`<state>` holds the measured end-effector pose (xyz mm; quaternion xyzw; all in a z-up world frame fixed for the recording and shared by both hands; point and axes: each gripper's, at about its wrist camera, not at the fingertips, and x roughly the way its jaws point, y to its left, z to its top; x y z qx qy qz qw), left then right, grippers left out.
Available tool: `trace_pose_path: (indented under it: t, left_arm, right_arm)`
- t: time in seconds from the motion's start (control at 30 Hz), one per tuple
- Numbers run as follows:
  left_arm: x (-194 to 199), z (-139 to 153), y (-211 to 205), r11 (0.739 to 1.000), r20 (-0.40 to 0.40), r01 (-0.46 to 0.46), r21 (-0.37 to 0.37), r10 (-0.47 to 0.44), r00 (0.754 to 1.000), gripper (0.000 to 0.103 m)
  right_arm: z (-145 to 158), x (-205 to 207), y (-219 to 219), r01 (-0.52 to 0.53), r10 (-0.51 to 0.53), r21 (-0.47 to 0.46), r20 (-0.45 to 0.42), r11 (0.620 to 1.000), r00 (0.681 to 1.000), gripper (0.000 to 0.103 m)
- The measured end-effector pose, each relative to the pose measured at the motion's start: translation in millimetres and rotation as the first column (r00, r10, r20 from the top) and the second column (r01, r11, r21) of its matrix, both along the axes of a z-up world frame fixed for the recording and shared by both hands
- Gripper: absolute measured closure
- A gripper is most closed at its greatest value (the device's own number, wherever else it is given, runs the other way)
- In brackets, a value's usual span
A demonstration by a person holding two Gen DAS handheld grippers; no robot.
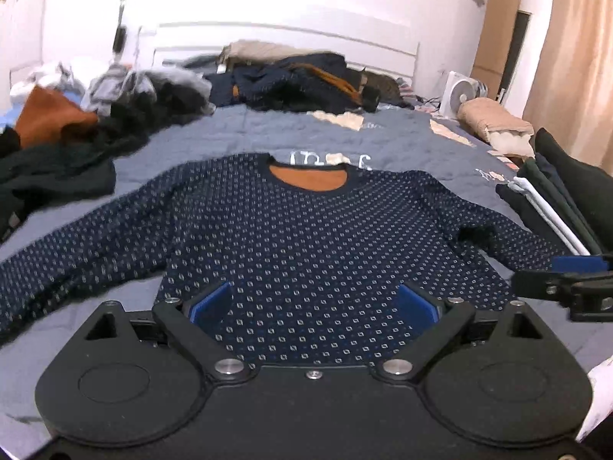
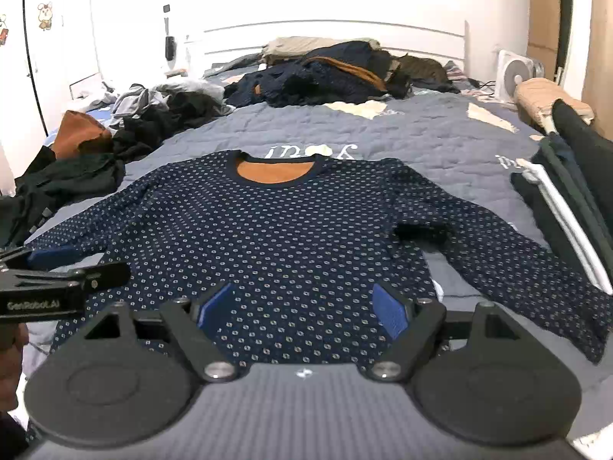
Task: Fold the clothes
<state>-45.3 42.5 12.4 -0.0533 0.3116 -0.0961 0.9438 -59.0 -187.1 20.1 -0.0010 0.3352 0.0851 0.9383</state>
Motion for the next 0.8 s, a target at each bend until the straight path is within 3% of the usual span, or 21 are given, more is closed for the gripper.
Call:
trace_pose_path:
  t: [0.07,0.33,0.67,0.8]
  left_arm:
    - [2.4,1.5,1.3,1.000,-0.003,0.004,-0.017,-0.004,1.000,0.010]
    - [4.8,0.8,8.7,0.999,-0.003,-0.026,0.047,0.026,1.000,0.010]
    - [4.6,8.0,36.2,0.993,0.025,-0.109,0.045,0.108,0.994,0.010]
    - [-1.1,2.2,47.5,0.990,0.036,-0.127,0.052,0.126,0.991,0.009]
  right_arm:
    - [-0.3,7.9,3.2,-0.006,0.006,-0.004,0.008,1.000,1.000,0.024]
    - [3.8,39.0,16.9,-0.046,0.046,0.014,-0.001,0.999,0.999,0.024]
    - [1.1,59.5,63.6,-0.192,0.193,0.048,-0.008,0.980,0.981,0.024]
    - [-5.1,58.5,68.9,-0.221,0.222,0.105,0.001,0.970,0.975,0.024]
